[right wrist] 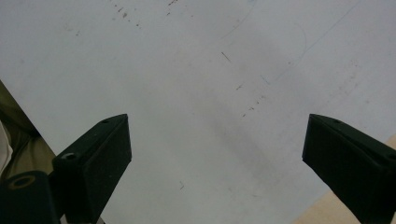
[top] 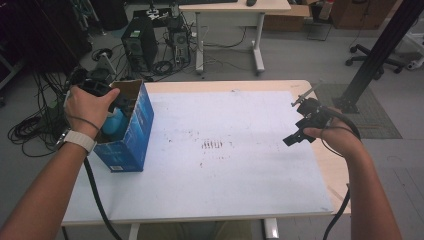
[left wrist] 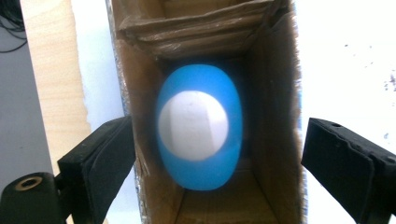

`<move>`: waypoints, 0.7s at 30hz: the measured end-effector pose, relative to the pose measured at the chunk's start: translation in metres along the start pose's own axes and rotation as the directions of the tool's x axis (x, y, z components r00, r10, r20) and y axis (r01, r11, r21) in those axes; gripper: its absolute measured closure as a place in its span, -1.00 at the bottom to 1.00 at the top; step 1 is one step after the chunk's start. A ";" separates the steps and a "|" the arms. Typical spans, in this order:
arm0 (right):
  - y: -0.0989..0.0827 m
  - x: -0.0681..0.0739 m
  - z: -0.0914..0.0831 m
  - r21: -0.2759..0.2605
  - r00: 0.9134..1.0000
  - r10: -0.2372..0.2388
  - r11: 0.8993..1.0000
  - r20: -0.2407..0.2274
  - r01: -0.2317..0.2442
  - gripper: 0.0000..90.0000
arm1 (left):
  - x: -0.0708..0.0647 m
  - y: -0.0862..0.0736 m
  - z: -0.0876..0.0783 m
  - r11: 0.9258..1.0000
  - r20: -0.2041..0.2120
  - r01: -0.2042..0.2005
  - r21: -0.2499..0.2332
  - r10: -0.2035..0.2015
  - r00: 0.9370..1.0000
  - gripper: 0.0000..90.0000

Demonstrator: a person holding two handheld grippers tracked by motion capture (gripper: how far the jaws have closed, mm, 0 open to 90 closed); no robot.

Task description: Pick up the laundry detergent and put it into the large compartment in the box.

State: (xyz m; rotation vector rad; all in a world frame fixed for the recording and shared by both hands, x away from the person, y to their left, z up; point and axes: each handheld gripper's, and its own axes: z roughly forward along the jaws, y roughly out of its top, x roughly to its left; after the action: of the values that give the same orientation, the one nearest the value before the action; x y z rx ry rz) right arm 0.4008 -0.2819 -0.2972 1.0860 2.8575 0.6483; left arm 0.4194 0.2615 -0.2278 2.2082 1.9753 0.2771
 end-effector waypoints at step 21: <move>0.001 0.002 -0.001 0.002 1.000 0.001 1.000 -0.003 -0.001 -0.82 | -0.002 0.000 -0.036 0.995 0.037 -0.061 -0.076 0.064 0.997 -0.78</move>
State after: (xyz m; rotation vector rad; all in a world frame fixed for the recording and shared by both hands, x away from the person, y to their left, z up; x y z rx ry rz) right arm 0.3997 -0.2810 -0.2956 1.0883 2.8608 0.6488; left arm 0.4100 0.2594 -0.1931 2.2139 1.8470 0.3088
